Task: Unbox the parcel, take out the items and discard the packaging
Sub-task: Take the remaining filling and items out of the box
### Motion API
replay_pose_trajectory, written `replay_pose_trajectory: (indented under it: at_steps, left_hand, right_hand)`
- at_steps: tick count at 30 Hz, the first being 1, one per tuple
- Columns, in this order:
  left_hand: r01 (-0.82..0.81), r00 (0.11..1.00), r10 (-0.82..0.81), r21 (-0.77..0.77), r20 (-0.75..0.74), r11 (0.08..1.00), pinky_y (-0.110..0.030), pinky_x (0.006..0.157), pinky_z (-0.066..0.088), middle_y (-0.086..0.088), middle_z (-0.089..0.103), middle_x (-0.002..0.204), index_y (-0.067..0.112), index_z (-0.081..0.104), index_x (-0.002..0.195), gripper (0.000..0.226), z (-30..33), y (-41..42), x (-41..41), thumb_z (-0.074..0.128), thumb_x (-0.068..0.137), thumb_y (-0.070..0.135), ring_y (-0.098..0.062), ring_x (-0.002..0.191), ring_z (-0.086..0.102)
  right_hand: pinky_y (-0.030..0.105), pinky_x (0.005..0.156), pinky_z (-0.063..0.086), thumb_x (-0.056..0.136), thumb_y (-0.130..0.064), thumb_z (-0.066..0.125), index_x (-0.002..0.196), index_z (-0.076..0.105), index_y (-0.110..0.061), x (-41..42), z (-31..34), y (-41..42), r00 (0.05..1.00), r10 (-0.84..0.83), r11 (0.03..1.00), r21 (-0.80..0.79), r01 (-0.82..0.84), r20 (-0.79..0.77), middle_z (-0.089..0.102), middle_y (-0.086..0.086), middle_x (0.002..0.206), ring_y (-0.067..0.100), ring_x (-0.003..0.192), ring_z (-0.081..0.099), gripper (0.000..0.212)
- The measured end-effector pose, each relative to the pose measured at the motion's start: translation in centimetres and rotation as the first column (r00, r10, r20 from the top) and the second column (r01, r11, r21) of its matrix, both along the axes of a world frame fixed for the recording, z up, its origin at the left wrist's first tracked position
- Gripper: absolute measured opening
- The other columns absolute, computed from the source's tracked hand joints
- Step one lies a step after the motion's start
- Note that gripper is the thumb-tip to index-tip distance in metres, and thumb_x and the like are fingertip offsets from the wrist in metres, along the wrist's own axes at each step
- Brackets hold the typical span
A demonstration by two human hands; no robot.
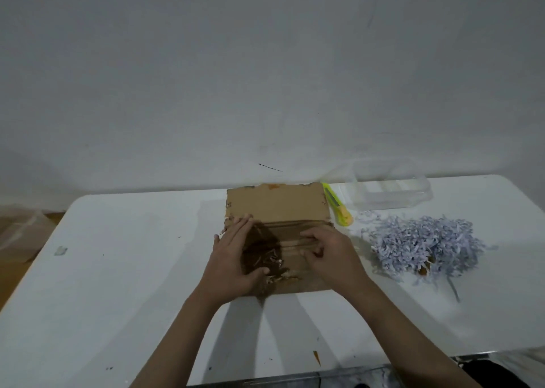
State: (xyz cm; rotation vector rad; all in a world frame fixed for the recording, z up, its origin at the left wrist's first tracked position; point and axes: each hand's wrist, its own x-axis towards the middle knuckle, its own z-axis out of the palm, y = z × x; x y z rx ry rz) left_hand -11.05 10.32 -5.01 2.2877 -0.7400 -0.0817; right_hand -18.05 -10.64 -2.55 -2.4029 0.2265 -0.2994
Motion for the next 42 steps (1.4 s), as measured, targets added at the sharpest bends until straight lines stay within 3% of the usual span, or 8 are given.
replay_pose_trajectory:
  at_steps: [4,8,17,20,25,30,35,42]
  left_hand:
    - [0.055,0.999,-0.055,0.061,-0.001,0.997,-0.052,0.115,0.002,0.018,0.007,0.155,0.028,0.014,0.149,0.107,0.5,0.5,-0.1,0.077,0.066,0.05,-0.002,0.144,-0.002]
    - [-0.051,0.996,0.042,0.129,0.075,0.99,-0.051,0.112,-0.002,0.017,0.007,0.157,0.029,0.013,0.15,0.123,0.2,1.6,0.1,0.065,0.051,0.079,-0.001,0.144,-0.002]
    - [-0.073,0.992,0.071,-0.016,-0.108,0.997,-0.057,0.116,0.015,0.024,-0.003,0.155,0.03,0.007,0.15,0.132,0.0,1.7,-0.4,0.076,0.046,0.072,0.0,0.144,-0.006]
    - [-0.074,0.989,0.077,0.032,-0.129,0.997,-0.054,0.117,0.015,0.026,-0.011,0.154,0.029,0.001,0.15,0.136,0.2,1.5,-0.5,0.078,0.046,0.07,0.0,0.144,-0.009]
    - [-0.123,0.98,0.135,0.089,-0.147,0.988,-0.054,0.117,0.008,0.017,-0.014,0.157,0.023,-0.002,0.151,0.139,0.4,1.3,-0.7,0.079,0.046,0.068,-0.002,0.144,-0.011]
    - [-0.212,0.961,0.224,0.088,-0.162,0.973,-0.052,0.118,0.008,0.018,-0.012,0.157,0.027,0.0,0.151,0.14,0.6,1.1,-1.0,0.079,0.042,0.069,0.0,0.143,-0.011]
    - [-0.289,0.935,0.297,0.072,-0.196,0.955,-0.052,0.118,0.011,0.019,-0.011,0.156,0.029,0.001,0.15,0.142,0.7,0.9,-1.4,0.081,0.039,0.067,0.002,0.143,-0.01]
    - [-0.338,0.918,0.344,0.065,-0.197,0.939,-0.055,0.116,0.016,0.015,-0.009,0.157,0.023,0.003,0.151,0.143,0.7,0.6,-1.7,0.079,0.039,0.069,0.0,0.144,-0.008]
  right_hand:
    - [0.018,0.073,0.042,0.078,-0.009,0.066,0.113,0.065,-0.016,2.7,0.2,1.5,0.957,0.153,0.988,0.043,-0.147,-0.248,0.055,-0.01,0.097,0.006,0.085,0.054,0.035]
    - [0.02,0.079,0.048,0.071,-0.011,0.076,0.119,0.062,-0.018,4.1,-1.2,1.7,0.872,0.212,0.976,0.143,-0.165,-0.442,0.06,-0.007,0.1,0.008,0.095,0.056,0.05]
    - [0.008,0.062,0.039,0.067,-0.012,0.079,0.118,0.064,-0.021,5.0,-2.1,1.9,0.854,0.332,0.943,0.145,-0.299,-0.401,0.059,-0.008,0.091,0.004,0.081,0.054,0.054]
    - [0.014,0.064,0.045,0.071,-0.011,0.076,0.115,0.065,-0.012,5.4,-1.9,2.6,0.861,0.386,0.922,0.105,-0.373,-0.332,0.06,-0.008,0.084,0.004,0.073,0.056,0.045]
    - [0.026,0.074,0.053,0.072,-0.005,0.075,0.113,0.066,-0.009,6.6,-2.9,3.6,0.815,0.491,0.87,0.115,-0.48,-0.307,0.067,0.005,0.101,0.013,0.08,0.063,0.042]
    - [0.034,0.08,0.054,0.075,-0.006,0.07,0.107,0.069,-0.009,8.1,-2.9,3.2,0.734,0.618,0.774,0.054,-0.631,-0.283,0.068,0.007,0.104,0.017,0.085,0.064,0.032]
    - [0.035,0.089,0.047,0.077,-0.007,0.066,0.104,0.066,-0.002,9.4,-1.8,4.3,0.551,0.792,0.564,-0.03,-0.825,-0.263,0.064,0.012,0.107,0.024,0.101,0.058,0.028]
    - [0.033,0.094,0.04,0.08,0.0,0.051,0.088,0.067,0.0,10.4,-2.4,5.3,0.421,0.834,0.425,-0.069,-0.902,-0.356,0.06,0.016,0.108,0.028,0.106,0.049,0.017]
